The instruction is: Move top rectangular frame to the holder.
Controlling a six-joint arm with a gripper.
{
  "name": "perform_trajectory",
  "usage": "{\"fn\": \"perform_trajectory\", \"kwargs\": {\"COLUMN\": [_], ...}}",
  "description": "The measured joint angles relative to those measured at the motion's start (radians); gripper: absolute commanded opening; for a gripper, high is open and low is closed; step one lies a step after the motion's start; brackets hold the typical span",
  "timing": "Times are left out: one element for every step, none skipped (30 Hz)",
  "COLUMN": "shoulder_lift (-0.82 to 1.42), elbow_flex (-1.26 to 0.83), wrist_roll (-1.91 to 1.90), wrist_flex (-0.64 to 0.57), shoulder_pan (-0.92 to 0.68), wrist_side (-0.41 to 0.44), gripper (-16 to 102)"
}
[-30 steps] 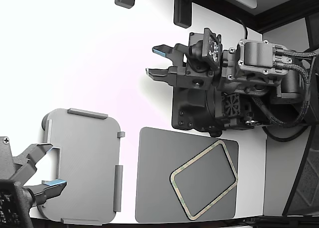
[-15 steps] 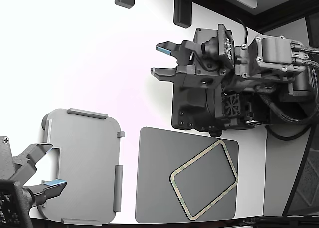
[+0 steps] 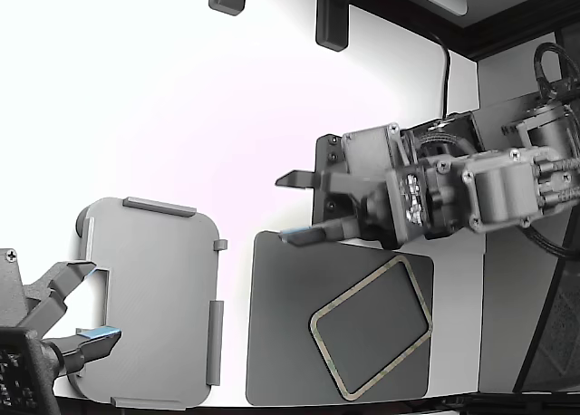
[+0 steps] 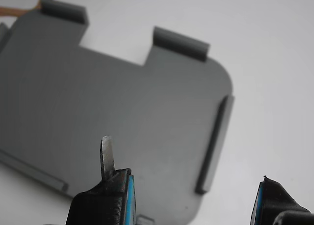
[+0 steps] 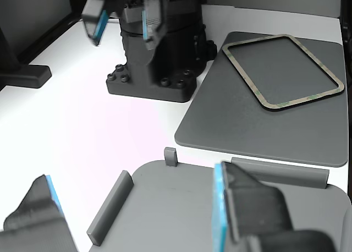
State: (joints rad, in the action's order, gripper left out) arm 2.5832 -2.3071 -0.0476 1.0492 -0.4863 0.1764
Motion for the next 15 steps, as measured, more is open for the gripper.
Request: {"fn": "perform_trajectory", "kwargs": {"shoulder_lift": [-0.021, -0.049, -0.080, -0.112, -0.144, -0.176, -0.209, -0.241, -0.272, -0.299, -0.322, -0.344, -0.364, -0.380, -0.393], "elbow_flex": [0.014, 0.032, 0.055, 0.080, 0.107, 0.132, 0.156, 0.179, 0.198, 0.213, 0.224, 0.227, 0.229, 0.230, 0.233], "wrist_roll": [0.006, 0.008, -0.009, -0.021, -0.029, -0.029, -0.029, -0.025, -0.018, -0.011, -0.002, 0.009, 0.021, 0.035, 0.048], "wrist_flex": [0.011, 0.026, 0.048, 0.069, 0.091, 0.112, 0.129, 0.147, 0.161, 0.167, 0.169, 0.169, 0.172, 0.178, 0.184], "shoulder_pan": [-0.041, -0.083, -0.124, -0.163, -0.198, -0.229, -0.259, -0.285, -0.310, -0.334, -0.357, -0.379, -0.403, -0.426, -0.451], "wrist_side": [0.008, 0.021, 0.037, 0.046, 0.048, 0.046, 0.043, 0.043, 0.043, 0.043, 0.043, 0.043, 0.048, 0.057, 0.064], "gripper": [100, 100, 100, 100, 100, 100, 99, 97, 95, 96, 96, 96, 93, 90, 88]}}
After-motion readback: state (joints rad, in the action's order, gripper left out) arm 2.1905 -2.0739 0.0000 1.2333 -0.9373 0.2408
